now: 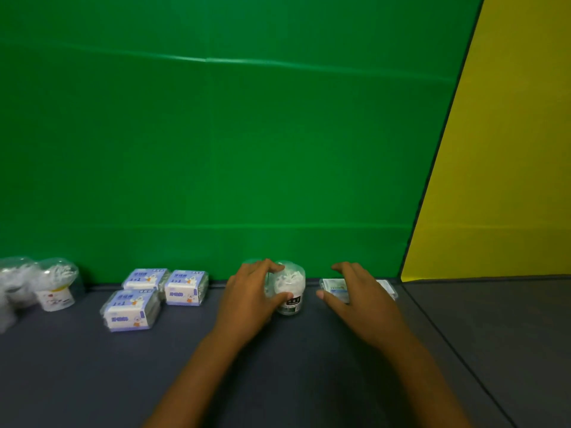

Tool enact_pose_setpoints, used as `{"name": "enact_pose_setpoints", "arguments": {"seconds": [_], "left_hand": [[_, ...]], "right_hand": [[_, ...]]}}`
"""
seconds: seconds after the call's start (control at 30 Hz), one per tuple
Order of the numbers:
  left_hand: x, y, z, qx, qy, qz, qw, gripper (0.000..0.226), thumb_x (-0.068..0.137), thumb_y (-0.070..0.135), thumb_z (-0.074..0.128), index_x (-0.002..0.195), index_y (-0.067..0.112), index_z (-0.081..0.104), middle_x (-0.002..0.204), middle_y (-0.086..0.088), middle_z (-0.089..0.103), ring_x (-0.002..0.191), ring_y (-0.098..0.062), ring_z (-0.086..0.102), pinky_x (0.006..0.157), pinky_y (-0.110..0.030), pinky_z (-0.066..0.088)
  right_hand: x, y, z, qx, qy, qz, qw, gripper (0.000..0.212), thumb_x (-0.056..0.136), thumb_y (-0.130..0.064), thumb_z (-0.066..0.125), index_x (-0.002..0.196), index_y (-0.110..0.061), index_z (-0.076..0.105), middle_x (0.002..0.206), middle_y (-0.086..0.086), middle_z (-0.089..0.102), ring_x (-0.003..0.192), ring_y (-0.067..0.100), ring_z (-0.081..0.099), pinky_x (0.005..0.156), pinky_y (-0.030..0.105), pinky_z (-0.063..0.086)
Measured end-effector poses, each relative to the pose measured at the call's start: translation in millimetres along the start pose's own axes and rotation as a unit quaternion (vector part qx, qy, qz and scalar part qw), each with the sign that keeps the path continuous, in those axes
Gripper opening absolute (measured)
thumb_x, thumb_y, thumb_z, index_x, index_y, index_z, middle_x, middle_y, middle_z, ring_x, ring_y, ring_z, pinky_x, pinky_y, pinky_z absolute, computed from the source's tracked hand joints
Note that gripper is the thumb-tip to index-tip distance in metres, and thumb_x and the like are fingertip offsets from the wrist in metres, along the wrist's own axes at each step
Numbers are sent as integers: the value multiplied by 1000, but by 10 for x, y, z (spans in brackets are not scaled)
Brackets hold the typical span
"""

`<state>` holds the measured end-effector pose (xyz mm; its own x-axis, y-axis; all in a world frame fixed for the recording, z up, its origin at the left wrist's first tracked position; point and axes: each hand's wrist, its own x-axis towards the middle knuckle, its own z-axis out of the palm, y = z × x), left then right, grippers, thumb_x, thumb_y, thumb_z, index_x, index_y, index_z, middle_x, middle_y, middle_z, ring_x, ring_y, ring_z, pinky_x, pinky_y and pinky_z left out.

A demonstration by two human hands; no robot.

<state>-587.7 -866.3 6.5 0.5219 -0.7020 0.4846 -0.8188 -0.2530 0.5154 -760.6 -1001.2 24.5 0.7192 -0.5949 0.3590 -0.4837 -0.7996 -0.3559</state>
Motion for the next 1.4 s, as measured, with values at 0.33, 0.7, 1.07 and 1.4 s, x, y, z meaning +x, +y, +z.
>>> {"name": "enact_pose_setpoints", "arguments": {"seconds": [0.33, 0.7, 1.07, 1.4], "left_hand": [[-137, -22, 208, 176, 38, 5, 984, 47, 75, 48, 70, 115, 28, 57, 115, 6, 59, 113, -17, 49, 91, -32, 38], [-134, 104, 26, 205, 12, 11, 979, 56, 80, 53, 64, 128, 27, 51, 130, 5, 47, 119, -17, 43, 97, -31, 37], [-654, -190, -948, 270, 6, -38, 962, 64, 86, 60, 51, 137, 23, 43, 132, -2, 50, 121, -23, 47, 97, -37, 42], [-1745, -848, -2214, 351, -9, -138, 926, 72, 89, 65, 39, 147, 25, 27, 146, -1, 37, 131, -22, 38, 104, -35, 34]], "right_hand": [[62, 170, 205, 28, -50, -38, 998, 59, 90, -60, 53, 136, -26, 40, 132, -5, 48, 120, 15, 47, 97, 32, 43], [79, 99, 101, -16, -37, -75, 996, 60, 92, -58, 50, 140, -23, 38, 136, -3, 47, 124, 17, 45, 99, 34, 42], [-84, -782, 66, -71, 0, -138, 988, 61, 92, -60, 46, 140, -23, 38, 136, -2, 47, 124, 19, 44, 100, 33, 40], [-489, -2257, 450, -37, -51, -216, 974, 61, 94, -62, 42, 142, -25, 35, 141, -2, 43, 129, 19, 40, 103, 33, 37]]}}
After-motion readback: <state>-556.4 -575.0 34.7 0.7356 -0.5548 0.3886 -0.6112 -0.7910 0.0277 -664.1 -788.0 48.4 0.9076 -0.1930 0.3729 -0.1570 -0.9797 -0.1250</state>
